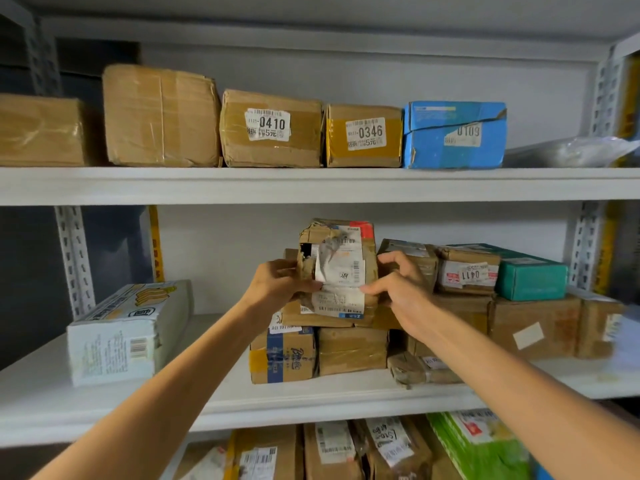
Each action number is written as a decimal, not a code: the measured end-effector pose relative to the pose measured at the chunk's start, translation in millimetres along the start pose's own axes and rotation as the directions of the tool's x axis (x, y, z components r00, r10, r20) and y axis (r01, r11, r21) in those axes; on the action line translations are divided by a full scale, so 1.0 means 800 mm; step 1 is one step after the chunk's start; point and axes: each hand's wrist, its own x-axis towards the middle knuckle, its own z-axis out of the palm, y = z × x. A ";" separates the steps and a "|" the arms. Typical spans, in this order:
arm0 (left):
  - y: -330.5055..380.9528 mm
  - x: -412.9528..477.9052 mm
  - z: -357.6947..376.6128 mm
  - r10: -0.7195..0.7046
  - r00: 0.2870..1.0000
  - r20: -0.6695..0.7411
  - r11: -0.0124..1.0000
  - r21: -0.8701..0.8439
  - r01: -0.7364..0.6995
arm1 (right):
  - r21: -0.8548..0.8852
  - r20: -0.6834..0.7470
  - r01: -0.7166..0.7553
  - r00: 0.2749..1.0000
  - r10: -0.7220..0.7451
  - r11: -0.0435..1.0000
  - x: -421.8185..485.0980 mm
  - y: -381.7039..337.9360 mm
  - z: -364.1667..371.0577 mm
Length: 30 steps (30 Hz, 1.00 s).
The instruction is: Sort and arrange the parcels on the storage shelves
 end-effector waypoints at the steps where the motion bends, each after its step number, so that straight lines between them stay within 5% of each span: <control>1: -0.006 -0.003 -0.003 0.014 1.000 -0.011 1.000 -0.015 -0.014 | 0.000 0.004 0.015 1.000 -0.015 1.000 -0.002 0.002 0.000; 16: -0.052 -0.046 -0.018 0.146 0.988 -0.059 0.985 -0.087 -0.150 | -0.283 0.080 0.188 0.982 -0.172 0.941 -0.018 0.023 0.014; 19: -0.056 -0.051 -0.022 0.255 0.953 -0.165 0.966 0.013 -0.257 | -0.212 0.021 0.147 0.989 -0.146 0.966 -0.017 0.026 0.013; 22: -0.062 -0.059 -0.028 0.339 0.933 -0.123 0.941 0.051 -0.335 | -0.116 -0.018 0.109 0.994 -0.112 0.987 -0.020 0.028 0.013; 30: -0.073 -0.065 -0.036 0.341 0.934 -0.110 0.940 0.037 -0.339 | -0.065 -0.022 0.080 0.996 -0.081 0.995 -0.024 0.034 0.016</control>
